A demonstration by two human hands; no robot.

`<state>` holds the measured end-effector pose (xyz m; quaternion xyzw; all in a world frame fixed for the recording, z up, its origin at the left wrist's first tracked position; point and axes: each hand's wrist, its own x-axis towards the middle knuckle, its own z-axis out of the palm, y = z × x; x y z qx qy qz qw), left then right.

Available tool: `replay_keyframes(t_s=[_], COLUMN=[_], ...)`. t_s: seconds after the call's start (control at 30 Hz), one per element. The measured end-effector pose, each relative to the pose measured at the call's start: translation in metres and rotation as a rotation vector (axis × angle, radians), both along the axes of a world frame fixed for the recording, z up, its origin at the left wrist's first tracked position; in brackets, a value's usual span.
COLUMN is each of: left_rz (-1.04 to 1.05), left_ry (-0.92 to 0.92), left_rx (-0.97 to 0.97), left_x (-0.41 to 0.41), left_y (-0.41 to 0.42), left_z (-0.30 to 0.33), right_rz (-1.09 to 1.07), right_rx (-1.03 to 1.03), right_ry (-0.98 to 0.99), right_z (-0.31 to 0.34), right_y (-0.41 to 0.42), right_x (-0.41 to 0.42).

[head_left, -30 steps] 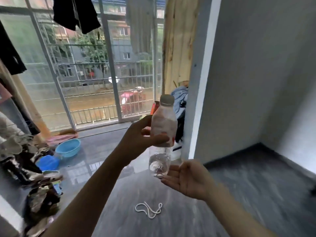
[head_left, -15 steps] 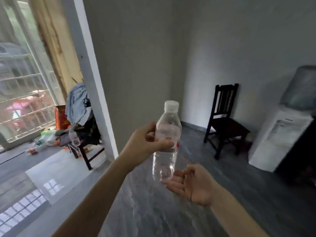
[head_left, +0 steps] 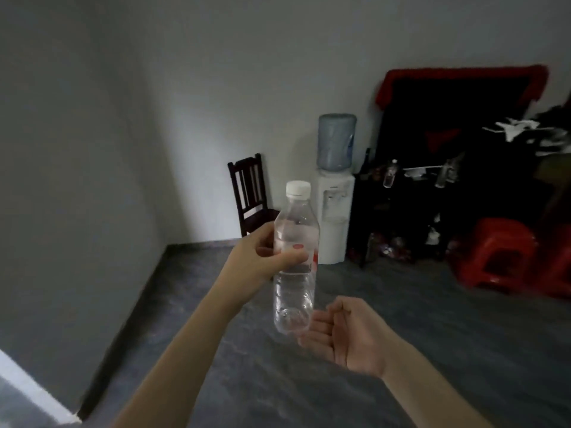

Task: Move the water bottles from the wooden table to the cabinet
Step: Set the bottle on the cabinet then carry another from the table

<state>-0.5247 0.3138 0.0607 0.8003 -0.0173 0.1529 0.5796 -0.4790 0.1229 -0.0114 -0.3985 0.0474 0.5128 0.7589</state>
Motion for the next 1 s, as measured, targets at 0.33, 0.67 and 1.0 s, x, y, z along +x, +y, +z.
replay_keyframes(t_s=[0.33, 0.67, 1.0], left_rz=[-0.134, -0.097, -0.072], left_ry=[0.010, -0.050, -0.056], left_rx=[0.043, 0.023, -0.008], left_x=[0.072, 0.184, 0.287], left_y=[-0.044, -0.084, -0.118], left_z=[-0.016, -0.004, -0.006], right_rz=[-0.125, -0.184, -0.200], right_rx=[0.005, 0.022, 0.001], right_ry=[0.014, 0.001, 0.006], right_z=[-0.020, -0.008, -0.009], right_y=[-0.044, -0.090, -0.128], right_x=[0.040, 0.153, 0.259])
